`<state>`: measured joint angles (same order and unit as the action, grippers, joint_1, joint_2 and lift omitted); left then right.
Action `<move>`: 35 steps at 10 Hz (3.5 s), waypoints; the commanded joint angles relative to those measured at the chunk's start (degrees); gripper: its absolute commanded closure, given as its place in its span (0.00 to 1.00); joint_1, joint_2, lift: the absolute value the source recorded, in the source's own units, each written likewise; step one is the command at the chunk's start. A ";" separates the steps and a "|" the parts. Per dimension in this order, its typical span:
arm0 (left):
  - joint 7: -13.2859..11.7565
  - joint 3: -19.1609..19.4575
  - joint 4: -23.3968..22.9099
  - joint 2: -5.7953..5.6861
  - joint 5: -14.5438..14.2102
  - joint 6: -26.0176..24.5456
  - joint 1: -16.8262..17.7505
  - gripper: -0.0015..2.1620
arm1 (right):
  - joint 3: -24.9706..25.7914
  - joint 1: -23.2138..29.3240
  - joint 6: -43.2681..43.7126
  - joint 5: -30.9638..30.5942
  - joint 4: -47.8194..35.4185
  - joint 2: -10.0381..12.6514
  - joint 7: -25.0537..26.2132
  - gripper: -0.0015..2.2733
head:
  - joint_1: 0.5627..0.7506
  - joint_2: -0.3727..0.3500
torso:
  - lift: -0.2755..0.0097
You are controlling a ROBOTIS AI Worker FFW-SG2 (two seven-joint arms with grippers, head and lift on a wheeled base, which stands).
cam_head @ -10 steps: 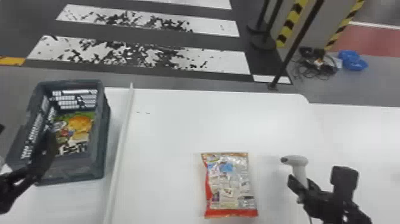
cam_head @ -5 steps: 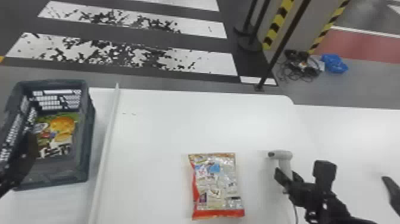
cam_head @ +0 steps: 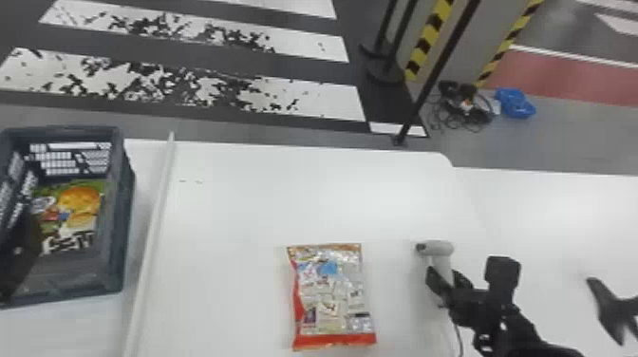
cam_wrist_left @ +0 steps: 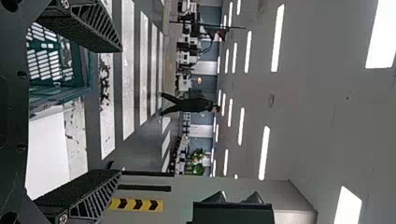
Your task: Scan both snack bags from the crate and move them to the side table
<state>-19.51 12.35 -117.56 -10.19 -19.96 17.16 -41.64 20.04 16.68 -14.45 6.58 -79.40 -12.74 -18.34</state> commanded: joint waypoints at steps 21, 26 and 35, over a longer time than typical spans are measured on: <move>-0.18 0.13 0.22 0.00 1.24 -0.07 -0.81 0.03 | -1.40 -0.86 -47.74 6.17 -21.59 -2.73 -28.24 0.09 | 0.70 0.48 | 0.86; 0.00 0.13 -0.31 0.00 2.55 -0.42 -1.42 0.03 | -6.76 -6.05 -42.29 3.53 -11.04 -3.87 -32.37 0.09 | 0.70 0.52 | 0.86; -0.18 -0.49 2.77 -0.09 2.91 -1.30 0.07 0.03 | -12.83 -11.15 -40.71 0.28 -3.13 -3.61 -33.42 0.99 | 0.70 0.61 | 0.86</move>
<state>-19.69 12.00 -114.99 -10.30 -17.05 15.81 -41.73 7.16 5.61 -55.14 6.74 -82.59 -16.34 -51.70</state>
